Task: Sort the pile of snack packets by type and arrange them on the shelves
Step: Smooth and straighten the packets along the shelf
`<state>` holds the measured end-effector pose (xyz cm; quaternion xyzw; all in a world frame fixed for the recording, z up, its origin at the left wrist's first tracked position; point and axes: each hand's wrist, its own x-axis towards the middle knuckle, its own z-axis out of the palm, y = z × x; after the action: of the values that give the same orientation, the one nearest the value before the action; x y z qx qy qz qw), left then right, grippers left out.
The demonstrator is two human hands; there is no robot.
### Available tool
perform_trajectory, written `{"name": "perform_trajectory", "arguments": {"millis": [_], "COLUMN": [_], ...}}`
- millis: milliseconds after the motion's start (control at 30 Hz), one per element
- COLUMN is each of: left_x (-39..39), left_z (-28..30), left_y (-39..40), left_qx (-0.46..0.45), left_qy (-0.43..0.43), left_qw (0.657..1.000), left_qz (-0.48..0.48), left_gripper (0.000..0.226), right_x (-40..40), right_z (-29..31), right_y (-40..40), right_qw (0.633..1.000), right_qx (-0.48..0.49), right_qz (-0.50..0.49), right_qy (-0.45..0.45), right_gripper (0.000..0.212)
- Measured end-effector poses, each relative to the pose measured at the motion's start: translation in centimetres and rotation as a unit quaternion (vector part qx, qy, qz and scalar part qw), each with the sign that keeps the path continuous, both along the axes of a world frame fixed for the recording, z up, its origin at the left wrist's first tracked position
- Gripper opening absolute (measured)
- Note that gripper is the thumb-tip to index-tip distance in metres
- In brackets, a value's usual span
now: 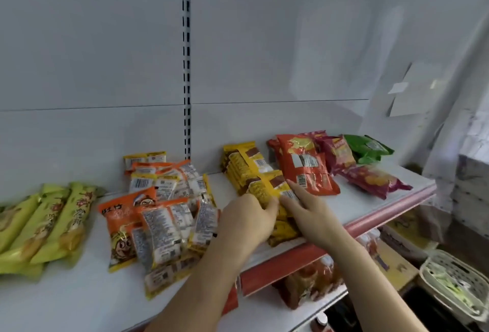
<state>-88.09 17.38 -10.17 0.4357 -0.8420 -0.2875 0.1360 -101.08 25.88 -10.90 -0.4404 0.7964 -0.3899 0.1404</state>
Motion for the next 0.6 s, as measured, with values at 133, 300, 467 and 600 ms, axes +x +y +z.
{"name": "perform_trajectory", "arguments": {"millis": [133, 300, 467, 600], "left_x": [-0.8, -0.8, 1.0, 4.0], "left_z": [0.3, 0.7, 0.6, 0.1], "left_y": [-0.2, 0.2, -0.1, -0.7], "left_qx": [-0.082, -0.156, -0.236, -0.296], "left_qy": [-0.024, -0.026, 0.031, 0.071], "left_qw": [0.994, 0.981, 0.965, 0.943], "left_qz": [0.074, 0.113, 0.110, 0.132], "left_gripper": [0.053, 0.044, 0.052, 0.053], "right_x": [-1.3, -1.9, -1.0, 1.7], "right_z": [-0.9, -0.5, 0.8, 0.8], "right_y": [-0.5, -1.0, -1.8, -2.5], "right_qw": [0.997, 0.987, 0.970, 0.953], "right_qx": [0.003, -0.052, -0.089, -0.118], "right_qz": [0.035, 0.048, 0.053, 0.082], "right_qy": [0.075, 0.144, 0.219, 0.267], "right_gripper": [0.062, 0.066, 0.061, 0.057]}}
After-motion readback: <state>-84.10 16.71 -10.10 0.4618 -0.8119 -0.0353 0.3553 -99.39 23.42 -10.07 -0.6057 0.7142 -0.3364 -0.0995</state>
